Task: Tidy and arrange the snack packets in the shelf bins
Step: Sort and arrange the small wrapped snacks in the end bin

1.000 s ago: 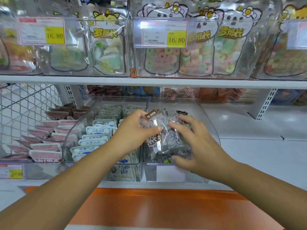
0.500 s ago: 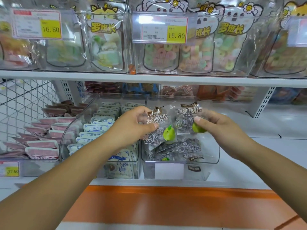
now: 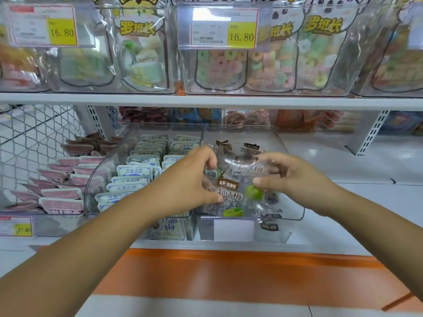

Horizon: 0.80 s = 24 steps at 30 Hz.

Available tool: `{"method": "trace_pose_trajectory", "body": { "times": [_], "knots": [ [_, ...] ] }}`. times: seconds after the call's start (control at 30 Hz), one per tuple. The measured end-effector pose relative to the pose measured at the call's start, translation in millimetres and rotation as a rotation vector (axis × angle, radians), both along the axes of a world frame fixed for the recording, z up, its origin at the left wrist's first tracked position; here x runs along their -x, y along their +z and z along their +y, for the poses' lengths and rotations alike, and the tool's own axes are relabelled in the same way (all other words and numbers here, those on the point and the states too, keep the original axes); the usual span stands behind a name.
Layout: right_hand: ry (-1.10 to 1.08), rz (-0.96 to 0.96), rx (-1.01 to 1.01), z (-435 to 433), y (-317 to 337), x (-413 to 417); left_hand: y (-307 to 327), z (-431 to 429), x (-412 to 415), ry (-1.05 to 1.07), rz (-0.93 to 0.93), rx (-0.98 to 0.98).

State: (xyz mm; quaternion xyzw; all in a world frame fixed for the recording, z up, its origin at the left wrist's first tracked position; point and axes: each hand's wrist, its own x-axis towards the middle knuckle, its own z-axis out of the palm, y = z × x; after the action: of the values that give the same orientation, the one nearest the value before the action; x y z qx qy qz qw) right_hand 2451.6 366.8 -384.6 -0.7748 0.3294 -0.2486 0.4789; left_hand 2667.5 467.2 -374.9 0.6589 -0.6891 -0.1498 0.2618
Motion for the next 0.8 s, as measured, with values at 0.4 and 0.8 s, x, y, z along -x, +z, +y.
{"method": "trace_pose_trajectory", "body": {
  "times": [0.4,0.8],
  "knots": [
    [0.471,0.543,-0.006,-31,16,-5,0,-14,12,-0.195,-0.617,-0.078],
    [0.496,1.178,0.969,-75,4,-36,13,-47,-1,-0.214,-0.619,-0.124]
  ]
}}
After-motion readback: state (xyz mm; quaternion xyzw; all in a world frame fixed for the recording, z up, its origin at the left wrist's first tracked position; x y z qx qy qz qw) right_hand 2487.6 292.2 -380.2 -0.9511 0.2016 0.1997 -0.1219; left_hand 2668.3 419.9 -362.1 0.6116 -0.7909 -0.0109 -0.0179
